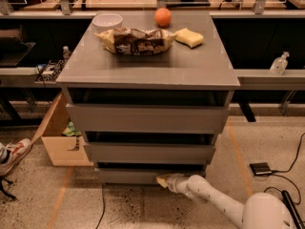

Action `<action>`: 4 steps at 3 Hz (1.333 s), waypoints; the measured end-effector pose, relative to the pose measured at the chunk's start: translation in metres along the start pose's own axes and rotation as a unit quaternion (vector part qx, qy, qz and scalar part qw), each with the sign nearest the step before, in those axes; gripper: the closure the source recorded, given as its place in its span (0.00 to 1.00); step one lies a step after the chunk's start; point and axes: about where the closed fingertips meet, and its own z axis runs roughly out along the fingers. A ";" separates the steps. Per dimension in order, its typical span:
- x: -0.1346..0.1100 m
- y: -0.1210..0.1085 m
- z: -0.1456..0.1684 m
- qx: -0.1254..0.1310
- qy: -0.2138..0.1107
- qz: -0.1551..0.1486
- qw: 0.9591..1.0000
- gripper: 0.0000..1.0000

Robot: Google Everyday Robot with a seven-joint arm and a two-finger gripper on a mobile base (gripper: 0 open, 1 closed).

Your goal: Close bottom drawer

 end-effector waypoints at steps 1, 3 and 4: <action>0.001 0.001 -0.001 0.000 0.000 0.000 1.000 1.00; 0.066 0.002 -0.043 0.034 0.072 0.076 0.994 1.00; 0.101 0.004 -0.072 0.055 0.097 0.120 0.986 1.00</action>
Offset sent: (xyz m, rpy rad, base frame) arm -0.0736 -0.0342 -0.0328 -0.0774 0.2339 -0.0675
